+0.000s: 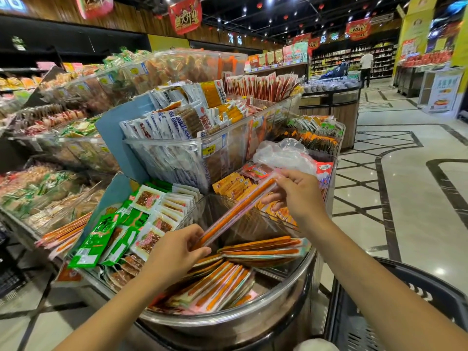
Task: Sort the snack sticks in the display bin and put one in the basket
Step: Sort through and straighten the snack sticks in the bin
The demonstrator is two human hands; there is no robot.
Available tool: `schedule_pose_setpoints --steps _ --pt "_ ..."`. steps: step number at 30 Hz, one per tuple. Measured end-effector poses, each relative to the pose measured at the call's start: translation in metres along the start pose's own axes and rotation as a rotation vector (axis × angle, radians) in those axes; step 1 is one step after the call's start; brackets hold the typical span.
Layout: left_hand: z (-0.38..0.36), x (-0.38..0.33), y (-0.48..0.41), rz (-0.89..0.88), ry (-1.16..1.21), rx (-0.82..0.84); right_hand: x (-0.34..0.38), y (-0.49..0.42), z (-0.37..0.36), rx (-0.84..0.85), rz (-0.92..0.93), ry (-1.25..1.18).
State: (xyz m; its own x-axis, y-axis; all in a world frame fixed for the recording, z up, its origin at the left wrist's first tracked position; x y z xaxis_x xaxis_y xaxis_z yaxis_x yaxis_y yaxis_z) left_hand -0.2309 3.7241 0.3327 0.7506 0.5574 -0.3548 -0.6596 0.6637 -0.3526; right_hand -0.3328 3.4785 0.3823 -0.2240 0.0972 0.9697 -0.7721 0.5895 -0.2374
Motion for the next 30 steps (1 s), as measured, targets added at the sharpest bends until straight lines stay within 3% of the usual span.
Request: schedule_pose_setpoints --steps 13,20,24,30 --pt "0.002 -0.007 -0.004 -0.137 -0.239 -0.155 -0.043 0.011 0.014 0.003 -0.327 -0.286" --pt "-0.014 -0.012 -0.019 -0.19 -0.419 -0.1 -0.024 0.013 0.027 0.007 -0.093 0.079" --pt "-0.02 0.0 -0.025 -0.028 -0.248 -0.039 -0.014 0.01 0.048 -0.059 0.004 0.186" --pt "-0.045 0.021 -0.033 0.169 0.23 0.236 -0.013 0.004 0.074 -0.136 0.027 0.219"
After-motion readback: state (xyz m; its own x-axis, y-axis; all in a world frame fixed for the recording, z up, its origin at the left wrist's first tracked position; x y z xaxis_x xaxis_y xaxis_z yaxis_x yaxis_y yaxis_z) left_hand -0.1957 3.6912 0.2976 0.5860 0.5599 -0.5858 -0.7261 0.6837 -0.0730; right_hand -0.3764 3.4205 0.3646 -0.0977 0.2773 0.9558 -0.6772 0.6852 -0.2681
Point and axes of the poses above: each hand's wrist, its own y-axis away from the middle knuckle, its own z-axis out of the back of the hand, x = y × z, the point moved 10 cm from there along -y, towards the middle knuckle, and after that the axes turned 4 degrees about -z, right-handed, at the moved point
